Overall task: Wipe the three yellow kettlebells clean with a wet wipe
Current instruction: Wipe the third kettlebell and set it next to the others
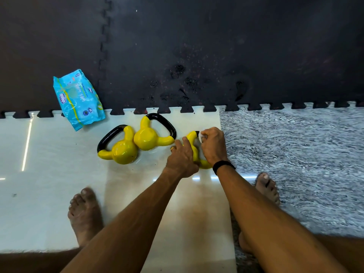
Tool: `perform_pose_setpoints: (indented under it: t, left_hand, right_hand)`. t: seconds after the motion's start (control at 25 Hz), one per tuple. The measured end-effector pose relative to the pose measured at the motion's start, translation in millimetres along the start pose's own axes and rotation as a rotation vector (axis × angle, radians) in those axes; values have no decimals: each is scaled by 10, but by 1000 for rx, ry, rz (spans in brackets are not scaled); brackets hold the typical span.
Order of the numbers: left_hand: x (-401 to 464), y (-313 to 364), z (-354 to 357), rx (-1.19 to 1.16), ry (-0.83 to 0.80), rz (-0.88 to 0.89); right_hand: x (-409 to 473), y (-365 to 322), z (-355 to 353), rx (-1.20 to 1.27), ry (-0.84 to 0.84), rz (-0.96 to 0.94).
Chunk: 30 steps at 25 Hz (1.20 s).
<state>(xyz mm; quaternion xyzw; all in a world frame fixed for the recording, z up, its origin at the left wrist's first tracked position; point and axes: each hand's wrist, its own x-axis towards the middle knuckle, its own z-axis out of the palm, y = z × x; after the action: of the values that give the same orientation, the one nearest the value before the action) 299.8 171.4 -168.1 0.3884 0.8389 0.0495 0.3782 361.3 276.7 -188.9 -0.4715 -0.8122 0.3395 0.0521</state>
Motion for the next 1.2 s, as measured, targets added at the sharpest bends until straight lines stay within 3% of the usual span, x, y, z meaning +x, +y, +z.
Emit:
perform_pose_setpoints:
  t: [0.28,0.48,0.56,0.68,0.76,0.88,0.96,1.2]
  left_hand:
    - [-42,79,55,54,48,-22]
    - [-74,90,97,54,76,-32]
    - [-91,110,95,75,87,-21]
    - [-83,119,86,100,118,-27]
    - [-62,101,110,43,127,-36]
    - [-44,57,132,-89,143,-61]
    - [-51,36,123,-202,140,-96]
    - [-86,-64,91,-102,195,-113]
  right_hand:
    - [-395,31,-210,-75,10,377]
    - [-387,241,-134,364,67,769]
    - [-286,332,-142,417,74,793]
    - [-221,250,-230,418,80,666]
    - [-275,254,-285,494,84,714]
    - [-377,298,-414,803,-102,914]
    - [-334,342,-445,883,-212,941]
    - [-105,233,-326,861,-171,853]
